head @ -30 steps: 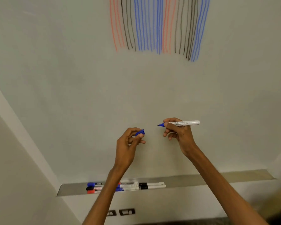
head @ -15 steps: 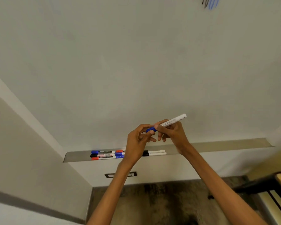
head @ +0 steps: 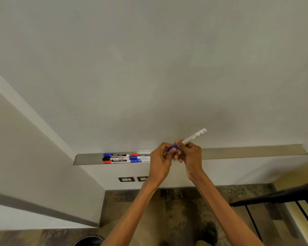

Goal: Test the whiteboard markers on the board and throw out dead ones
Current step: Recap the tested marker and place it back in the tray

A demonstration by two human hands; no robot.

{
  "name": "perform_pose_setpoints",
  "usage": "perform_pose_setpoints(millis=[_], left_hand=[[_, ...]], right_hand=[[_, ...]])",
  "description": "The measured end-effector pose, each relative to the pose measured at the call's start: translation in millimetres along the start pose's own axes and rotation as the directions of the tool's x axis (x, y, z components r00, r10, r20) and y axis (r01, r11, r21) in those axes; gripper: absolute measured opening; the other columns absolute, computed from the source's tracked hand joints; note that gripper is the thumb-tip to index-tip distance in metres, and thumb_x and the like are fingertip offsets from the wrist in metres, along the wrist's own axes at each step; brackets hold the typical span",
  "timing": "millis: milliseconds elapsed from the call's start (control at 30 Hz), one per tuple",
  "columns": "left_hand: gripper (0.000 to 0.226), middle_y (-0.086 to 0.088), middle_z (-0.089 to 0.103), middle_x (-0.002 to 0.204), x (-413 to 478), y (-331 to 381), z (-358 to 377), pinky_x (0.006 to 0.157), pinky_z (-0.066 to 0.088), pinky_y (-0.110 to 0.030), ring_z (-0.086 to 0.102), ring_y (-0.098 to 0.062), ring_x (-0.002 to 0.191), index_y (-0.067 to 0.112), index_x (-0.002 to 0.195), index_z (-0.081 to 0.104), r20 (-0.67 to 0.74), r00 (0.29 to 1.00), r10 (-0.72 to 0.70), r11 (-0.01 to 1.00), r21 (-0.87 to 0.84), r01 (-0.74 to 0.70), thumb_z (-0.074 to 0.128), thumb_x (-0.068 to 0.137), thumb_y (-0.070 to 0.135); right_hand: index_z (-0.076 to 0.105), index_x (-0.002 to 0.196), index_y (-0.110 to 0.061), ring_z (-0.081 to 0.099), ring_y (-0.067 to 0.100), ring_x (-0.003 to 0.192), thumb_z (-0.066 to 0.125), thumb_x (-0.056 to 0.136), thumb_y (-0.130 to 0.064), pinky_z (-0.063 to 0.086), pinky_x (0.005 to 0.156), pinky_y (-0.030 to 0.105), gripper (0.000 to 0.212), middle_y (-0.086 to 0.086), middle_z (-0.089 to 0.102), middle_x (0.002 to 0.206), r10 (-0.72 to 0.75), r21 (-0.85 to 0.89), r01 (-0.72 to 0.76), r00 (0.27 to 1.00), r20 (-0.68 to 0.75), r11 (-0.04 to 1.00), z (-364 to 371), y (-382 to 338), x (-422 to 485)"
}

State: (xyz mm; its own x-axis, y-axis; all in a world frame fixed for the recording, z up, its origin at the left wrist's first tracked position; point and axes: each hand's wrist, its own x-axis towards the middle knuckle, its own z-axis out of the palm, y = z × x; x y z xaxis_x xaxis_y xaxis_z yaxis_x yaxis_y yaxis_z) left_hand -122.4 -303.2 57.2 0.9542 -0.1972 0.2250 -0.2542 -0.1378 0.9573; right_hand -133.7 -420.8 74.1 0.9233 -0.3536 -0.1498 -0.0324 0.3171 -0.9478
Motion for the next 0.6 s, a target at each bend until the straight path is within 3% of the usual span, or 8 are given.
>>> perform_pose_setpoints(millis=[200,400,500,600], left_hand=[[0.015,0.002,0.073,0.089,2.9,-26.9,-7.7,0.076,0.058,-0.022,0.071,-0.009,0.078,0.012,0.106,0.070,0.078,0.996,-0.046,0.993,0.113,0.037,0.061,0.098,0.020],[0.021,0.002,0.073,0.102,27.8,-62.3,-20.5,0.076,0.052,-0.012,0.064,-0.001,0.083,0.017,0.114,0.070,0.169,0.982,-0.084,0.941,0.336,0.023,0.062,0.097,0.027],[0.022,0.001,0.073,0.109,38.9,-79.5,-26.3,0.082,0.052,-0.017,0.064,-0.006,0.091,0.018,0.117,0.069,0.203,0.972,-0.117,0.897,0.441,0.016,0.063,0.097,0.026],[0.022,-0.002,0.073,0.111,46.3,-94.4,-22.5,0.084,0.047,-0.018,0.065,-0.013,0.098,0.017,0.118,0.068,0.188,0.972,-0.143,0.847,0.532,0.021,0.063,0.097,0.022]], right_hand=[[0.071,0.091,-0.002,0.058,0.019,0.051,0.069,0.090,-0.024,0.043,0.046,0.024,0.022,0.008,0.065,0.063,0.169,-0.110,-0.162,0.984,0.053,0.981,-13.4,18.5,8.1],[0.073,0.101,-0.007,0.064,0.015,0.065,0.070,0.088,-0.033,0.045,0.055,0.025,0.029,0.006,0.070,0.079,0.262,-0.182,-0.262,0.965,-0.027,0.948,-42.0,24.7,45.5],[0.075,0.102,-0.009,0.067,0.017,0.077,0.075,0.084,-0.023,0.050,0.061,0.026,0.023,0.011,0.073,0.093,0.261,-0.309,-0.236,0.964,0.042,0.921,-58.0,28.7,65.9],[0.075,0.098,-0.010,0.068,0.013,0.084,0.079,0.081,-0.011,0.055,0.067,0.023,0.018,0.002,0.075,0.095,0.170,-0.481,-0.097,0.979,0.110,0.871,-70.3,40.6,83.8]])
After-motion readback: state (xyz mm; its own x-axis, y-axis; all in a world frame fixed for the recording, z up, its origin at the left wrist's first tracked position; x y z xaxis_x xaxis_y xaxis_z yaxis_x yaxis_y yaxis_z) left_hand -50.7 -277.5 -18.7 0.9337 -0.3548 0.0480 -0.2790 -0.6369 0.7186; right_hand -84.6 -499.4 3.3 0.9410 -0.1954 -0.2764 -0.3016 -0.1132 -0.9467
